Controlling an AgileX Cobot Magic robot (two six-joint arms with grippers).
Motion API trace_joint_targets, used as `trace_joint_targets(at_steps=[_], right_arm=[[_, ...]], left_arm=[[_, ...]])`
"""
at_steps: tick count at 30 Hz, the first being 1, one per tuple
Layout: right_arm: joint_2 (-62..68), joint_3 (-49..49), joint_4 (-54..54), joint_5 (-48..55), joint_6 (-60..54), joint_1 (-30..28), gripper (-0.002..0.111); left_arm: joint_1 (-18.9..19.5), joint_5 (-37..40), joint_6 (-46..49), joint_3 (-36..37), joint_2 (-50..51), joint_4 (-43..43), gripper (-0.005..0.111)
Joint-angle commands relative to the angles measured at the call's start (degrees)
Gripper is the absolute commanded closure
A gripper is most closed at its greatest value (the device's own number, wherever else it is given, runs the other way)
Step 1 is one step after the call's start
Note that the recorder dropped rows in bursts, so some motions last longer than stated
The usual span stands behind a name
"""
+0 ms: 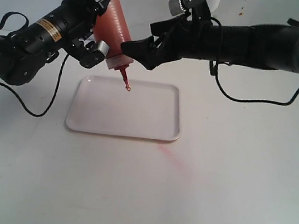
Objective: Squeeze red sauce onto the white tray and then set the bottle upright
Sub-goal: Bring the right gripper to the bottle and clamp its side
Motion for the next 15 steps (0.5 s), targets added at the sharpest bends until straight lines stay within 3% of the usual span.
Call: trace_joint_targets(at_steps=[1, 15], right_arm=[[-0.68, -4.41, -5.99, 0.56, 9.17, 0.35, 0.014], [0.30, -8.04, -7.54, 1.18, 15.97, 0.46, 0.015]], left_arm=[[-0.45, -3.26, -0.55, -0.71, -0.54, 0.07, 0.107], [-0.45, -4.90, -0.55, -2.02, -0.54, 0.05, 0.107]])
